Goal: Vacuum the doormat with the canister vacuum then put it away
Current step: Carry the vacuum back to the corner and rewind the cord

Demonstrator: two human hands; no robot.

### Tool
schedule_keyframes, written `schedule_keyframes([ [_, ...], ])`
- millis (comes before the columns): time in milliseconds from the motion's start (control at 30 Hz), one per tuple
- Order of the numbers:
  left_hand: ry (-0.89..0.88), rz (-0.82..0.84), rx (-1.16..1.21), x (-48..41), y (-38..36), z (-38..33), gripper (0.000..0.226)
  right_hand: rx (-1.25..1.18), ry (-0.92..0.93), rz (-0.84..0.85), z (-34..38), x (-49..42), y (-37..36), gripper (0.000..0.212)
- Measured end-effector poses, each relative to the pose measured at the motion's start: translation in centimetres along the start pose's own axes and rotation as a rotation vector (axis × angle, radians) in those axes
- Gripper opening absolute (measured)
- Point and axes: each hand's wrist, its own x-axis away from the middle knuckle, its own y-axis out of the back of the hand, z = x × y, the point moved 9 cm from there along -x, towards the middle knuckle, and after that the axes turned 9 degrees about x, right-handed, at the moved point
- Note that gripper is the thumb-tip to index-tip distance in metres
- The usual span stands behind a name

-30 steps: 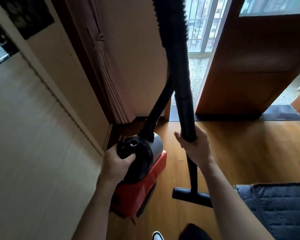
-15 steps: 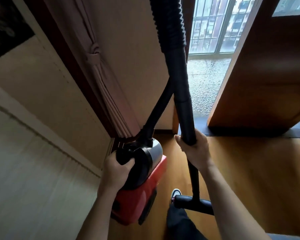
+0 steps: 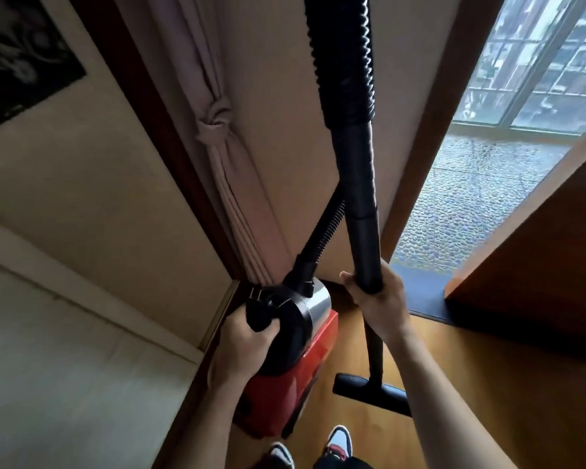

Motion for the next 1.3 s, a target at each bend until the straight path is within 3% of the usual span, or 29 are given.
schedule_keyframes([
  [433,0.111,-0.046,-0.056,-5.9,1.0,5.2,0.009,0.012,-0.066,0.059,-5.1,-4.8,-6.6,0.049],
  [667,0.146,-0.043,-0.086,-9.6,-1.2,12.1,0.018,0.018,-0.026,0.101,-10.7,-6.7,-12.2,0.041],
  [767,0.133,-0.042,-0.079,-12.1,-3.1,16.1,0.027,-0.008,0.004,0.098,-14.3,-7.9,-14.6,0.035],
  [833,0.148,-0.042,-0.063,-13.8,-4.4,19.6,0.03,-0.005,0.02,0.087,-16.7,-8.6,-16.4,0.043],
  [1067,0.183,-0.039,-0.101,-19.4,-8.8,33.0,0.013,-0.03,0.082,0.122,-25.6,-9.3,-23.8,0.049],
  [1300,0.204,-0.022,-0.116,-24.2,-13.4,43.8,0.009,-0.041,0.093,0.082,-33.3,-11.3,-28.5,0.03],
])
